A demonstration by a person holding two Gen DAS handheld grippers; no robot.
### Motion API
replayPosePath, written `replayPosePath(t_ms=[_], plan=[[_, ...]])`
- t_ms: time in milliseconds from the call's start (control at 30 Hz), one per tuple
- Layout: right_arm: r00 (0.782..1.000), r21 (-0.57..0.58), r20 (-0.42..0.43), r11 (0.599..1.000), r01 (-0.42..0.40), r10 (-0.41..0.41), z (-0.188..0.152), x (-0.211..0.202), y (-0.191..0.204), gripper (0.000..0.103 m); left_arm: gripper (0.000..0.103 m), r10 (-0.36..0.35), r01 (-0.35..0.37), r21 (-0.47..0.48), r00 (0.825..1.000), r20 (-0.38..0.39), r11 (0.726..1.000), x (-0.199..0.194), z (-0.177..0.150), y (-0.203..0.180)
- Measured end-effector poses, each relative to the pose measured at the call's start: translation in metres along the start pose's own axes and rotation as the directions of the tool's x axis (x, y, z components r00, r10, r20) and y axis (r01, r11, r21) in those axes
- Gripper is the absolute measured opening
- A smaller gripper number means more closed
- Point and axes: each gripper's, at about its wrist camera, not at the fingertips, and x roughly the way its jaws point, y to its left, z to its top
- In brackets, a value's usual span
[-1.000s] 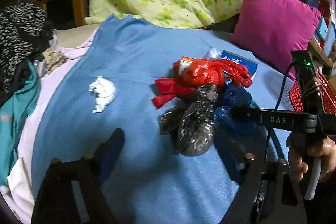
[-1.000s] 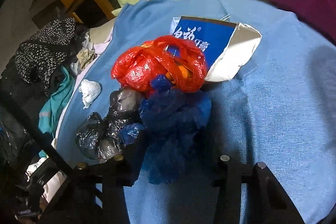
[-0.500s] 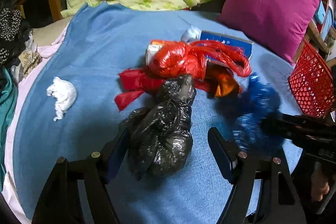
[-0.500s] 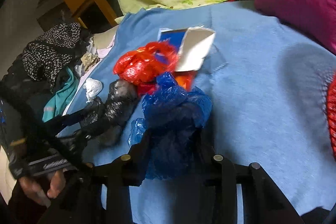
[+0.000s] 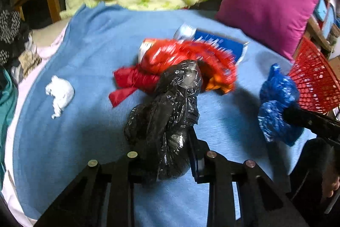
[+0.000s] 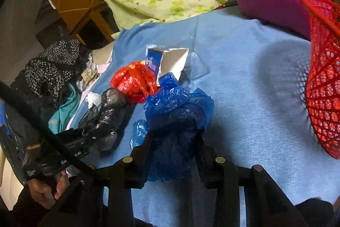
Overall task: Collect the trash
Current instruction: 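Carry both bags over the red wastebasket and open both tools to drop them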
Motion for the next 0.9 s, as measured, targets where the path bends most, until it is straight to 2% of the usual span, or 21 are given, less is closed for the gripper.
replayPosePath(t_ms=[233,400,533,667,900], plan=[[0.994,-0.031,0.112,0.999,-0.008,0.011,0.006,-0.05,0.008,0.039,0.029,-0.029,0.022,0.061,0.994,0.102,0.998,-0.048,0.015,-0.027],[0.972,-0.052,0.234,0.998,0.021,-0.009,0.016,-0.104,0.013,0.039,0.029,-0.081,0.066,0.096,0.984,0.159,0.993,-0.074,0.032,-0.056],[0.942,-0.033,0.33,0.997,0.066,-0.052,0.019,-0.149,0.001,0.039,0.029,-0.145,0.117,0.157,0.972,0.187,0.981,-0.09,0.048,-0.092],[0.903,0.003,0.407,0.988,0.151,-0.139,0.019,-0.191,-0.018,0.039,0.029,-0.187,0.135,0.24,0.96,0.208,0.961,-0.098,0.063,-0.14],[0.856,0.083,0.472,0.977,0.197,-0.212,0.014,-0.236,-0.062,0.039,0.029,-0.202,0.117,0.331,0.95,0.237,0.936,-0.102,0.079,-0.205]])
